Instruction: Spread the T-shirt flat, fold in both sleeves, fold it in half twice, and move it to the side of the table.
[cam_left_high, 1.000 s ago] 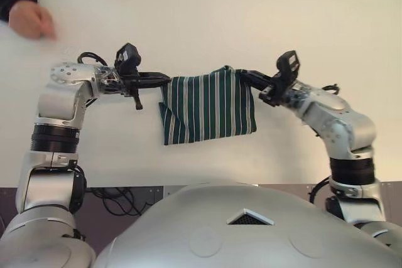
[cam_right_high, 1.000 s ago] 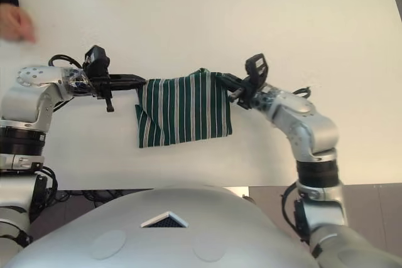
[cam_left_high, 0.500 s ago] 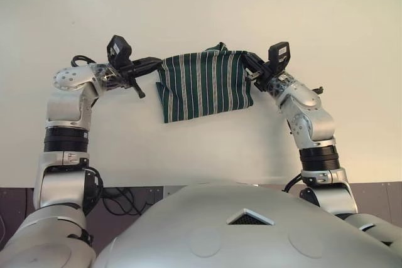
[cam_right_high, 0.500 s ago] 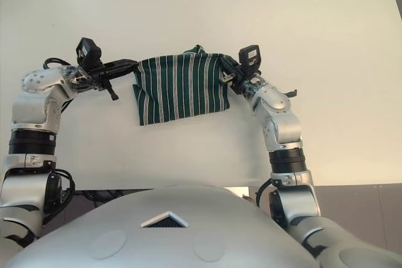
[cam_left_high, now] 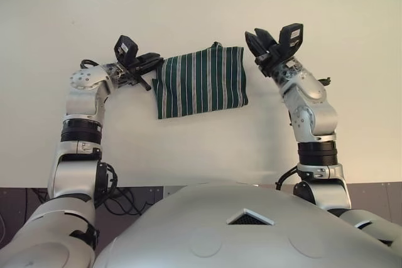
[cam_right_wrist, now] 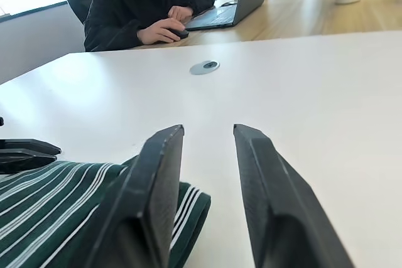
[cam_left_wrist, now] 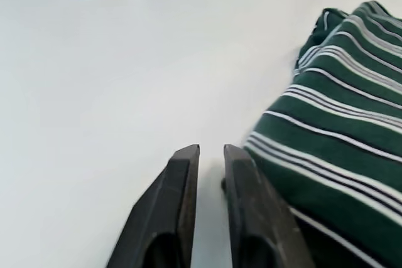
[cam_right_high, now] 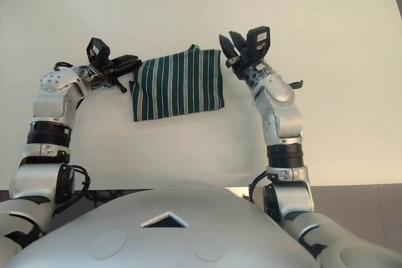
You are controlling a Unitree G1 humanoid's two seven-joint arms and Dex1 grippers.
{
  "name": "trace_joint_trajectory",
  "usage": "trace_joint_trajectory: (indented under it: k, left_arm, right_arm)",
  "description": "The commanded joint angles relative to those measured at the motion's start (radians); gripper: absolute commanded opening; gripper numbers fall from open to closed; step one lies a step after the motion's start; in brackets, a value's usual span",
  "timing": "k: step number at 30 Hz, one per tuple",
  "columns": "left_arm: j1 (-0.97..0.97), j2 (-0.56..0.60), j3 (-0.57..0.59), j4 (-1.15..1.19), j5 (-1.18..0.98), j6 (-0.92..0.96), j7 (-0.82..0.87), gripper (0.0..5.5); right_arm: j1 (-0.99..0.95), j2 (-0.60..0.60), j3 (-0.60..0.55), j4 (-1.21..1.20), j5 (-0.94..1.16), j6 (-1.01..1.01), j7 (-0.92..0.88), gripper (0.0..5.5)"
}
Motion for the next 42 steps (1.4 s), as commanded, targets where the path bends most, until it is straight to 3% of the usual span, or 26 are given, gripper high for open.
trace_joint_trajectory:
  k: [1, 6, 11, 15, 20, 24, 30, 35, 39, 42]
  left_arm:
    - [-0.013, 0.007, 0.098, -0.023, -0.054, -0.006, 0.049, 1.22]
    - [-0.068, -0.052, 0.265, -0.115, -0.208, -0.026, 0.146, 1.22]
    - [-0.024, -0.084, 0.226, -0.276, -0.231, 0.023, 0.151, 1.22]
    - [-0.018, -0.103, 0.22, -0.334, -0.243, 0.048, 0.169, 1.22]
    - [-0.029, -0.121, 0.217, -0.32, -0.236, 0.041, 0.184, 1.22]
    - [-0.035, -0.137, 0.212, -0.288, -0.223, 0.022, 0.193, 1.22]
    - [-0.079, -0.179, 0.158, -0.261, -0.208, 0.029, 0.179, 1.22]
    - [-0.09, -0.192, 0.135, -0.247, -0.205, 0.032, 0.168, 1.22]
    - [-0.056, -0.209, 0.155, -0.269, -0.202, 0.003, 0.214, 1.22]
    - [-0.057, -0.225, 0.175, -0.279, -0.17, -0.057, 0.292, 1.22]
  right_arm:
    - [-0.002, -0.037, 0.014, -0.117, 0.107, 0.1, 0.108, 1.44]
    - [0.024, -0.094, 0.201, -0.164, 0.128, 0.198, 0.317, 1.44]
    - [-0.004, -0.123, 0.308, -0.025, -0.023, 0.197, 0.287, 1.44]
    - [-0.036, -0.145, 0.318, 0.105, -0.094, 0.233, 0.262, 1.44]
    - [-0.14, -0.146, 0.228, 0.367, -0.156, 0.09, 0.167, 1.44]
    - [-0.311, -0.17, 0.109, 0.731, -0.152, -0.091, 0.13, 1.44]
    - [-0.551, -0.279, 0.016, 1.189, -0.193, -0.341, 0.032, 1.44]
    - [-0.598, -0.329, -0.112, 1.256, -0.139, -0.502, 0.014, 1.44]
    - [-0.652, -0.317, -0.209, 1.149, -0.057, -0.609, 0.115, 1.44]
    - [-0.658, -0.293, -0.243, 1.013, -0.005, -0.574, 0.157, 1.44]
